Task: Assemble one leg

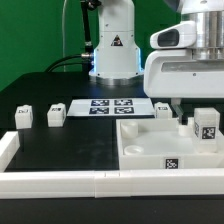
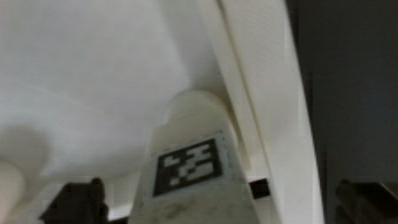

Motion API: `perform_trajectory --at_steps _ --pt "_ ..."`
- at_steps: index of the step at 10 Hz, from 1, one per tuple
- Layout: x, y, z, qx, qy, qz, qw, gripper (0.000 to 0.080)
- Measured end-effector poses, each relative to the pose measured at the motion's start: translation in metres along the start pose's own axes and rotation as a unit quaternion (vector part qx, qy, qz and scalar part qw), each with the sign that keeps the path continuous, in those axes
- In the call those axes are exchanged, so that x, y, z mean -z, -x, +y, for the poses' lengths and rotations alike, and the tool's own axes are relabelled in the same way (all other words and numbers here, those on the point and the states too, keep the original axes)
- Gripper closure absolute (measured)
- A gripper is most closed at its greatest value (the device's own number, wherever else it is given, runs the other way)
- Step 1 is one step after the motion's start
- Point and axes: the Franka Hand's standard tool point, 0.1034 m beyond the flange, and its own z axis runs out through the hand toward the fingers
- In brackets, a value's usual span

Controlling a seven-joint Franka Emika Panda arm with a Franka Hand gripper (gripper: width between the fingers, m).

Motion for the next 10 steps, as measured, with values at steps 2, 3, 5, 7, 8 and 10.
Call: perform_trajectory --at_steps 2,3,5,7,8,10 --pt "0.0002 -0.0024 0.0043 0.078 0.005 0.001 0.997 0.0150" --pt "0.0000 -0.0032 0.0056 0.115 0.008 0.002 0.993 0.0150" --pt "-0.0003 -0.0030 0.0057 0.105 0.008 0.002 0.994 0.0413" --pt "-0.0004 -0.0029 0.0057 0.102 0.008 0.002 0.995 0.0512" --pt "-0.0004 -0.0029 0.0057 0.087 0.008 0.002 0.996 0.0511" --pt "-0.0004 -0.0034 0.0054 0.030 0.006 0.004 1.000 0.0511"
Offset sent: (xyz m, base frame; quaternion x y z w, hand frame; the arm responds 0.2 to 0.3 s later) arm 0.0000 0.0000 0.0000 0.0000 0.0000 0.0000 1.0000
